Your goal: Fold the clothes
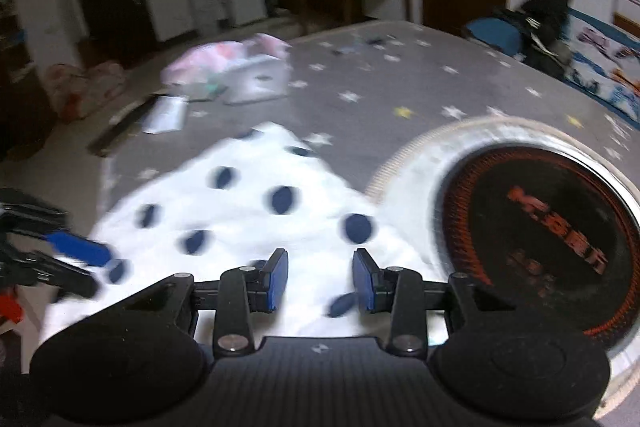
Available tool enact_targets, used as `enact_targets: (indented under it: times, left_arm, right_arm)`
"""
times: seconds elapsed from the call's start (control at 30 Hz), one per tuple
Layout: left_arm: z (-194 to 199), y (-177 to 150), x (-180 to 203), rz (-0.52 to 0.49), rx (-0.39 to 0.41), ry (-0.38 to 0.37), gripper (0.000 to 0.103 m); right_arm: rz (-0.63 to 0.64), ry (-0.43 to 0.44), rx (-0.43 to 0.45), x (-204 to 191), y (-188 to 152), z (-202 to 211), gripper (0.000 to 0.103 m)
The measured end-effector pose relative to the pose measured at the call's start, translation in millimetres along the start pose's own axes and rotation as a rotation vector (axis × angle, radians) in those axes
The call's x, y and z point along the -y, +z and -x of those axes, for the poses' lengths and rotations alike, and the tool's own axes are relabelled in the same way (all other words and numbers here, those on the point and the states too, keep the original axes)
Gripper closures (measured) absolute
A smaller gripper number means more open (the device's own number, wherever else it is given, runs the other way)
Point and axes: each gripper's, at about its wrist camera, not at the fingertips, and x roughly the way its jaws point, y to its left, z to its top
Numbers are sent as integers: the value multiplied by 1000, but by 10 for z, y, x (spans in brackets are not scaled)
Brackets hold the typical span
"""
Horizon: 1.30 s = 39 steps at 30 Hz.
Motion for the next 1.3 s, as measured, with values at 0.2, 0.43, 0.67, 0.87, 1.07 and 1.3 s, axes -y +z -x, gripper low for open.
enact_targets:
  times: [0.2, 0.43, 0.67, 0.87, 1.07, 1.3]
  left_arm:
    - [140, 39, 21, -8, 23, -2, 71]
    - [204, 77, -23, 3, 46, 45, 71]
    - [128, 1, -204, 41, 6, 93, 69]
    - [218, 20, -191, 27, 39, 117, 68]
    - [154, 20, -268, 61, 14, 110, 66]
    - [99, 1, -342, 113, -16, 83, 68]
  right_arm:
    - [-8, -29, 27, 25, 91, 54, 67]
    - [95, 102, 40, -391, 342, -60, 67]
    - [119, 60, -7, -450, 429, -491, 68]
    - [101, 51, 10, -366, 543, -464, 67]
    - [148, 93, 28, -485, 524, -74, 63]
    - [176, 112, 19, -609, 347, 171, 62]
